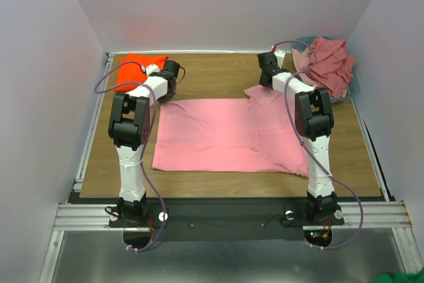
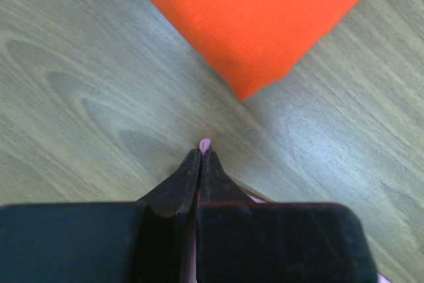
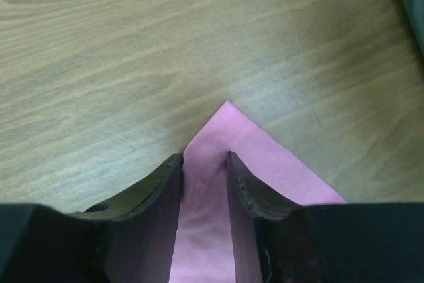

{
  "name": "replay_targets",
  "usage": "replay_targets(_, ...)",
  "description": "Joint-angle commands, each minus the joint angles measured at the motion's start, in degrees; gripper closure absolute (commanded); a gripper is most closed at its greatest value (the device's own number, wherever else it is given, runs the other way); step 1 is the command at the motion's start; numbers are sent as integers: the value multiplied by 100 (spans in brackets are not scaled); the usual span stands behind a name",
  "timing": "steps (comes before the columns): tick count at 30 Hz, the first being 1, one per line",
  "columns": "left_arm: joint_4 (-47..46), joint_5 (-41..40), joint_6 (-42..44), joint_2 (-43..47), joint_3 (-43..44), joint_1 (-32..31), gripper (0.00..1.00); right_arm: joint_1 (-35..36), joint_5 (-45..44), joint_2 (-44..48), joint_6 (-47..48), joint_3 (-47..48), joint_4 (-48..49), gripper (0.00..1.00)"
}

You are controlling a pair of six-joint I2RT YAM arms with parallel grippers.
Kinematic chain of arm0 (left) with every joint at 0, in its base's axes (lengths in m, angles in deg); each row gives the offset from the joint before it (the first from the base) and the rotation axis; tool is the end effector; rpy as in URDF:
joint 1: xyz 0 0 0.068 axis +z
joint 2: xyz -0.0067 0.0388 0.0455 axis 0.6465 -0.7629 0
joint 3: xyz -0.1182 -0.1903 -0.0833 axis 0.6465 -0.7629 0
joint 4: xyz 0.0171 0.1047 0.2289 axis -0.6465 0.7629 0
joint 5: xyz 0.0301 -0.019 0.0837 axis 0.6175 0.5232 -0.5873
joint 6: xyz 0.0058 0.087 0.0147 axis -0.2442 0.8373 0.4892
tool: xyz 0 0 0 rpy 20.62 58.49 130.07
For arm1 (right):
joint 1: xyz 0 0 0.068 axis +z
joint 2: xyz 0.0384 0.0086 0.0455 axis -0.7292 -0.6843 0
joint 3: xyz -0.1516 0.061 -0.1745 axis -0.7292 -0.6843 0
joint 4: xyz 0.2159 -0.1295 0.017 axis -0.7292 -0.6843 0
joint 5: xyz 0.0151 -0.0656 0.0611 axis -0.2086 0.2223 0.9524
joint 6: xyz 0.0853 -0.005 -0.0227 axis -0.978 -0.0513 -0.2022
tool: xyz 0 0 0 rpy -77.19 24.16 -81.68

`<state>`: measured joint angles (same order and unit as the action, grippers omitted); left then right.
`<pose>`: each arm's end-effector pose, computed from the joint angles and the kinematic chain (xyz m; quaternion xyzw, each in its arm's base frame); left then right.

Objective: Fold and stack the t-shirts
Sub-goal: Fold the tshirt

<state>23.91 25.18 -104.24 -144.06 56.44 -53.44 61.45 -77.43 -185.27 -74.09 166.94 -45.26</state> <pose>0.4494 -0.0676 0.1138 -0.3153 0.8799 0.0701 0.3486 0.5111 0.0941 0.1112 0.1536 0.8889 -0.1049 0.4186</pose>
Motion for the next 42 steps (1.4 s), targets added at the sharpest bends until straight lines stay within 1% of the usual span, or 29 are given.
replay_targets(1,285,-31,26,371,-181,-45,100,-48,-291,272,-322,-379,-406,71)
replay_targets(2,285,-40,35,380,-199,-54,100,-48,-326,316,-340,-397,-406,75)
replay_targets(3,277,-31,26,397,-208,-63,100,-48,-361,333,-366,-397,-406,83)
replay_targets(4,268,-31,26,406,-225,-63,100,-48,-388,342,-367,-388,-406,83)
replay_targets(5,268,-5,26,415,-216,-72,100,-48,-396,334,-375,-371,-406,92)
replay_targets(7,259,13,35,433,-208,-80,100,-40,-414,395,-419,-362,-406,100)
replay_targets(12,268,30,70,546,-190,-107,100,-48,-388,693,-402,-213,-397,100)
replay_targets(15,259,22,26,722,-304,-142,100,-40,-370,1193,-393,-510,-309,100)
replay_targets(19,136,57,-35,1003,-620,-239,100,-22,-151,2019,-507,-1485,-107,100)
replay_targets(20,57,65,-44,1074,-777,-256,100,-13,-3,2186,-586,-2044,-37,100)
replay_targets(21,48,57,-88,1170,-848,-291,100,22,16,2571,-647,-2302,137,99)
replay_targets(23,30,57,-106,1276,-1015,-326,100,22,86,2925,-823,-2794,227,100)
replay_targets(24,22,39,-141,1407,-1086,-344,100,39,113,3222,-867,-3197,279,100)
replay_targets(29,-40,-57,-299,1900,-1745,-362,100,154,218,4173,-947,-4087,350,100)
replay_targets(33,-215,13,-387,2365,-2263,-388,100,224,420,4981,-964,-4782,359,100)
replay_targets(34,-251,22,-396,2523,-2430,-397,100,233,456,5140,-982,-5087,350,100)
replay_targets(35,-260,13,-405,2594,-2510,-414,100,233,499,5481,-991,-5230,350,100)
replay_targets(37,-295,-5,-431,2788,-2650,-450,100,242,561,5851,-1034,-5520,341,100)
replay_targets(38,-295,-31,-440,2840,-2808,-476,100,242,657,6184,-1052,-5773,307,100)
replay_targets(42,-339,-57,-501,3130,-3116,-476,100,242,895,6914,-1087,-6215,18,100)
